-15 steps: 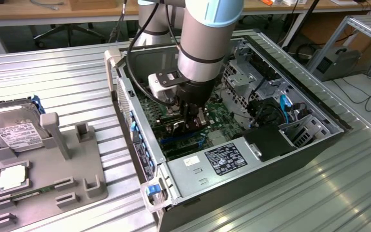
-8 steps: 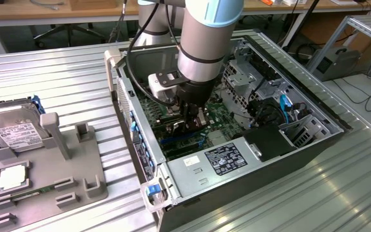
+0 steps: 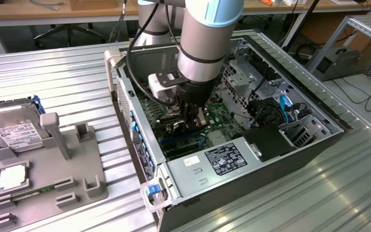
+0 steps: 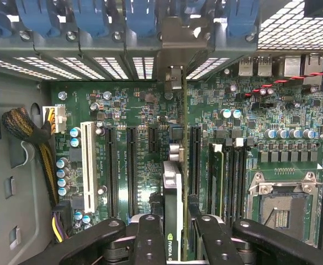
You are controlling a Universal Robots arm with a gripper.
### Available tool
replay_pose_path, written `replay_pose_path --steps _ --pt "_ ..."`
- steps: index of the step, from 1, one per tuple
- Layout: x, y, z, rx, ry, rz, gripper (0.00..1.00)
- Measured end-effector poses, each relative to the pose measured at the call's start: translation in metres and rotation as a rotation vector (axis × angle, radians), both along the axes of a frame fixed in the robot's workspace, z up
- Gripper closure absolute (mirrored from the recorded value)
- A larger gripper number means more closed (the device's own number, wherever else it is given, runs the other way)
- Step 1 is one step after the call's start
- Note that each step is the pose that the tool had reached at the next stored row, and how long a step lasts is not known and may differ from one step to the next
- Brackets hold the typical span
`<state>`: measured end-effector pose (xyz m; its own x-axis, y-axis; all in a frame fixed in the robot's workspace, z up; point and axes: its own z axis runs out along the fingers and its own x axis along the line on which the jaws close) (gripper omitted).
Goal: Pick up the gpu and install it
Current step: 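Insert the gpu into the slot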
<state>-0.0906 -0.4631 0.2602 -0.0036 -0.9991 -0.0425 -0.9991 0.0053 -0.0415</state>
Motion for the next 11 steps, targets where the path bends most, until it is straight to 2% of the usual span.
replay_pose_path --steps 11 --pt "0.0000 -0.0001 0.0031 -0.0005 0.0002 -0.026 0.73"
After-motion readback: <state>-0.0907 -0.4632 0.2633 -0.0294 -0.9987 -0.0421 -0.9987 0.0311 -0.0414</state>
